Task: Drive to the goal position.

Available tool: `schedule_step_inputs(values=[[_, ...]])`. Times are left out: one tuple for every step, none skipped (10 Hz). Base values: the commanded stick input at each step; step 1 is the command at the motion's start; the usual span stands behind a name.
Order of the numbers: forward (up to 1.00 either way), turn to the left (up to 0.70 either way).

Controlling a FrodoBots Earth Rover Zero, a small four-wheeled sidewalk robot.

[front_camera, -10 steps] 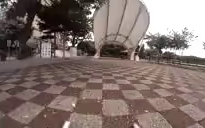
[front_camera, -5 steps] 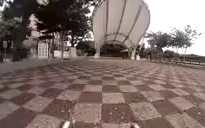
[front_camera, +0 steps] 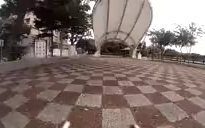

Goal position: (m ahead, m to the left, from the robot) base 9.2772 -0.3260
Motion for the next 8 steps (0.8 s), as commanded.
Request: schedule_step_inputs(values=[[1.0, 0.0], [1.0, 0.0], [1.0, -0.05], [1.0, -0.28], [1.0, -0.18], [1.0, -0.02], [1.0, 0.0], [1.0, 0.0]])
